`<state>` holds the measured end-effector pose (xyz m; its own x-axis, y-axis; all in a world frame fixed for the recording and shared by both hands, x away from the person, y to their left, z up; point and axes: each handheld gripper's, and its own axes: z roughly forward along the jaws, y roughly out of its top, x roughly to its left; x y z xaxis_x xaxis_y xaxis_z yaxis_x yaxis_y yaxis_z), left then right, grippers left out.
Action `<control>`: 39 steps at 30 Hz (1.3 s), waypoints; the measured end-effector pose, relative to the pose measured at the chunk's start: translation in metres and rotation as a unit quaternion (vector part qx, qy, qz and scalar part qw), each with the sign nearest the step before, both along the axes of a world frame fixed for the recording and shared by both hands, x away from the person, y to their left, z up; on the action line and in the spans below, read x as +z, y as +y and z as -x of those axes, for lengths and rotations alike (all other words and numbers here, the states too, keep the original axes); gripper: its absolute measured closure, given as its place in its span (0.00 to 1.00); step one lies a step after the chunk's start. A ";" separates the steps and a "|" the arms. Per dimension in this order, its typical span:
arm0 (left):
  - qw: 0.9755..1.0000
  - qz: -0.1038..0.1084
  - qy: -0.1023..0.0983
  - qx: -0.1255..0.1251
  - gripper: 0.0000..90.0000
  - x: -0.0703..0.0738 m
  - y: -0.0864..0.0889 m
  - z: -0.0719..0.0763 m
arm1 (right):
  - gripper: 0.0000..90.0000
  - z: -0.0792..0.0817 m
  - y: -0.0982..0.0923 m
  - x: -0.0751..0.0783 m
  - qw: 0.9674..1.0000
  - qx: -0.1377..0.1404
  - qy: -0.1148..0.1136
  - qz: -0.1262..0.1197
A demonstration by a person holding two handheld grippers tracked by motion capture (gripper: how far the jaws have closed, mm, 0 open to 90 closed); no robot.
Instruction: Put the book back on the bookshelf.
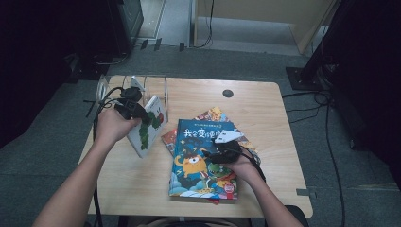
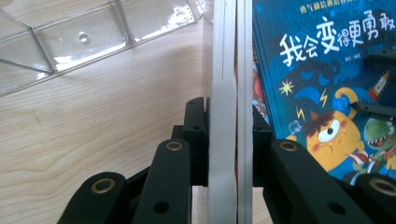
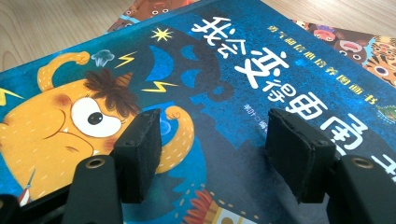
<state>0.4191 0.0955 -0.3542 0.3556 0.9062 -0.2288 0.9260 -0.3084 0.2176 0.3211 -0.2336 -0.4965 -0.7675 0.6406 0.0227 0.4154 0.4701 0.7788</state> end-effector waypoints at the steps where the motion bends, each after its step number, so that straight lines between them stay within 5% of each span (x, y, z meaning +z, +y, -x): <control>1: 1.000 -0.002 -0.002 0.001 0.86 0.000 -0.001 -0.001 | 0.40 0.000 0.000 0.000 1.000 0.000 0.000 0.000; 9: 1.000 -0.007 0.006 0.006 0.86 -0.004 -0.006 -0.011 | 0.40 0.000 0.000 0.000 1.000 0.001 -0.001 -0.001; 39: 0.998 -0.039 -0.024 0.036 0.86 -0.009 -0.018 -0.056 | 0.39 -0.001 -0.001 -0.001 1.000 0.004 -0.003 -0.004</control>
